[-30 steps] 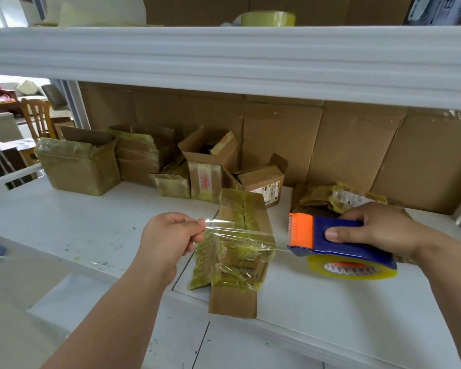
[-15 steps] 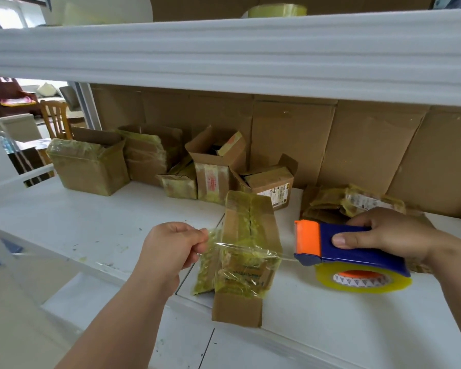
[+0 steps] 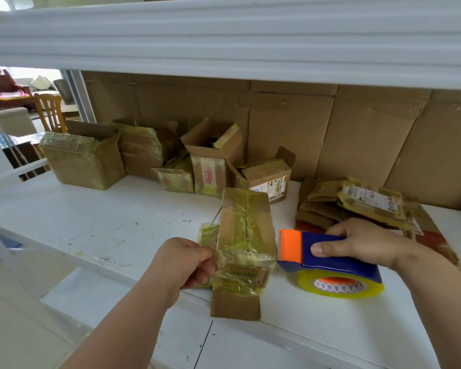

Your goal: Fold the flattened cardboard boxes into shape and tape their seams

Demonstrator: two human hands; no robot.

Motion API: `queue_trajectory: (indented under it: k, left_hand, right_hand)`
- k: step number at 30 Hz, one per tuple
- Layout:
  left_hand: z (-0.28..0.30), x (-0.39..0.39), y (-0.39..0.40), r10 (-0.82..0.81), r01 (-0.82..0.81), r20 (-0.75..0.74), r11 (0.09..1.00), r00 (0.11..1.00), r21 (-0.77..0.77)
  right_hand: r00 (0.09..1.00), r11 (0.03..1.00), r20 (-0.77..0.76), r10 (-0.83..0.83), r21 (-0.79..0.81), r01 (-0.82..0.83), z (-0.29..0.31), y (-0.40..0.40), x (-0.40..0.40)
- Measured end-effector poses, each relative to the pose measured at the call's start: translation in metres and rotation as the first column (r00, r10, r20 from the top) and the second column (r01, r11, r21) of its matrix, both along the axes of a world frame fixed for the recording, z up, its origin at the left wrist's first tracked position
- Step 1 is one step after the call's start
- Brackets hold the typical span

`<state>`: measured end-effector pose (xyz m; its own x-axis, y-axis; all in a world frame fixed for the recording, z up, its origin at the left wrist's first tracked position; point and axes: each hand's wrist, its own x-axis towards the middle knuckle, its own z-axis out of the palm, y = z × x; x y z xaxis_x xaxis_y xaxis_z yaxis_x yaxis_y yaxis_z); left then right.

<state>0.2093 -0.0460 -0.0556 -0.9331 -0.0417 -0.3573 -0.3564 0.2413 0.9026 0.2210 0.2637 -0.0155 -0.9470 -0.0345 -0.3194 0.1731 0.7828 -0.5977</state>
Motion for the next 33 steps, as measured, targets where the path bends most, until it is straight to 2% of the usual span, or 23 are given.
queue_trajectory:
  k: [4,8,10,12,14,16,18,19,20,21,22,23,24,29,33]
  left_hand:
    - [0.009,-0.004,-0.003,-0.122,0.126,0.031,0.977,0.992,-0.172]
    - [0.019,-0.015,-0.006,-0.234,0.261,0.116,0.883,0.965,-0.390]
    - [0.017,-0.016,-0.009,-0.271,0.319,0.171,0.847,0.947,-0.426]
    - [0.008,-0.017,-0.010,-0.284,0.325,0.158,0.850,0.946,-0.416]
    - [-0.003,-0.018,-0.010,-0.287,0.275,0.048,0.840,0.957,-0.468]
    - [-0.007,-0.021,-0.007,-0.307,0.158,-0.187,0.817,0.933,-0.554]
    - [0.003,-0.022,0.001,-0.347,0.062,-0.443,0.839,0.827,-0.540]
    - [0.008,-0.023,0.006,-0.420,0.089,-0.514,0.831,0.748,-0.549]
    - [0.012,-0.022,0.013,-0.534,0.150,-0.526,0.782,0.662,-0.605]
    - [0.013,-0.022,0.020,-0.659,0.210,-0.460,0.680,0.594,-0.702]
    - [0.011,-0.021,0.026,-0.763,0.267,-0.335,0.543,0.553,-0.796]
    - [0.007,-0.022,0.030,-0.817,0.307,-0.205,0.417,0.539,-0.855]
    - [0.003,-0.024,0.032,-0.829,0.325,-0.125,0.346,0.546,-0.880]
    - [-0.002,-0.031,0.030,-0.828,0.352,-0.063,0.304,0.558,-0.885]
    - [-0.002,-0.031,0.030,-0.823,0.354,-0.078,0.325,0.562,-0.877]
  right_hand:
    - [1.000,1.000,-0.011,0.007,-0.016,-0.007,-0.003,-0.003,-0.002]
    - [1.000,0.999,-0.004,0.014,-0.035,-0.014,-0.004,-0.007,-0.002]
    - [1.000,0.999,-0.010,0.013,-0.047,-0.014,-0.004,-0.007,-0.002]
    - [1.000,0.999,-0.015,0.011,-0.051,-0.012,-0.003,-0.008,0.000]
    - [1.000,0.998,-0.014,0.007,-0.055,-0.008,-0.003,-0.009,0.001]
    - [1.000,0.998,-0.012,0.005,-0.058,-0.006,-0.003,-0.010,0.003]
    - [1.000,0.998,-0.020,0.001,-0.057,-0.002,-0.003,-0.010,0.004]
    - [1.000,0.998,-0.031,-0.002,-0.057,0.001,-0.003,-0.011,0.004]
    - [0.999,0.998,-0.045,-0.005,-0.058,0.002,-0.004,-0.011,0.005]
    - [0.998,0.998,-0.060,-0.009,-0.061,0.005,-0.005,-0.012,0.006]
    - [0.997,0.998,-0.075,-0.009,-0.065,0.004,-0.006,-0.012,0.007]
    - [0.996,0.998,-0.091,-0.006,-0.063,0.001,-0.007,-0.013,0.009]
    - [0.994,0.998,-0.111,0.002,-0.054,-0.008,-0.008,-0.013,0.011]
    - [0.981,0.997,-0.193,-0.003,-0.077,-0.012,-0.015,-0.002,0.020]
    - [0.974,0.992,-0.226,0.013,-0.123,-0.042,-0.011,0.006,0.028]
